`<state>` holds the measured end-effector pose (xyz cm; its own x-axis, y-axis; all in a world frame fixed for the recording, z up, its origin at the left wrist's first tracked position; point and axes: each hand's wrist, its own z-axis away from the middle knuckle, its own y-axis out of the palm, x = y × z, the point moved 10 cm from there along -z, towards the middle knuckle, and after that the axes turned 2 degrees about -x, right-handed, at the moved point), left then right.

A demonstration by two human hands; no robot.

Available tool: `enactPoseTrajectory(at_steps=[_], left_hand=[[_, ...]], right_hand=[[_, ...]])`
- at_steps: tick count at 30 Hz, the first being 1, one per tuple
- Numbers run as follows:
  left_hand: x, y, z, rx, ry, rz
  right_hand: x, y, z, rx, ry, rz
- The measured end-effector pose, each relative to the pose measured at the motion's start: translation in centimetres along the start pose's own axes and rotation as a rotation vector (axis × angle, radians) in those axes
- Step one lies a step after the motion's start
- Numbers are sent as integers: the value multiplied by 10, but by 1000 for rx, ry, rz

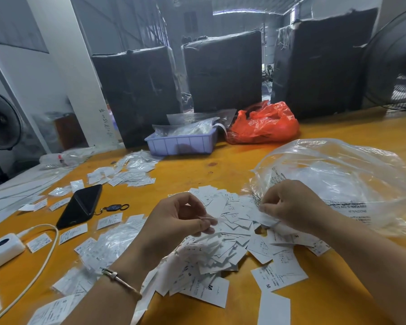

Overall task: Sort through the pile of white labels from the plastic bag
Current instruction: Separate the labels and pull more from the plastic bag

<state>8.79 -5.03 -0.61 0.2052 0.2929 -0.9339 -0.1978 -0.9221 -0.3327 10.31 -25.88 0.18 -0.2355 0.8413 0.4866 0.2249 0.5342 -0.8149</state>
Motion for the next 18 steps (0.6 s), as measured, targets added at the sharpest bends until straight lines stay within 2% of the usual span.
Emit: enactPoseTrajectory(at_steps=[2, 4, 7, 9, 18], left_hand=[[-1, -1, 0, -12, 1, 11], [-2, -3, 0, -26, 1, 15], [-1, -3, 0, -34, 3, 0], [0, -2, 0, -33, 2, -1], [4, 0, 0, -8, -4, -33]], right_hand=[[-4, -13, -2, -127, 25, -137], [-3, -20, -1, -175, 3, -147], [0, 0, -1, -10, -39, 182], [-2, 11, 0, 63, -32, 313], [2, 5, -1, -38, -88, 272]])
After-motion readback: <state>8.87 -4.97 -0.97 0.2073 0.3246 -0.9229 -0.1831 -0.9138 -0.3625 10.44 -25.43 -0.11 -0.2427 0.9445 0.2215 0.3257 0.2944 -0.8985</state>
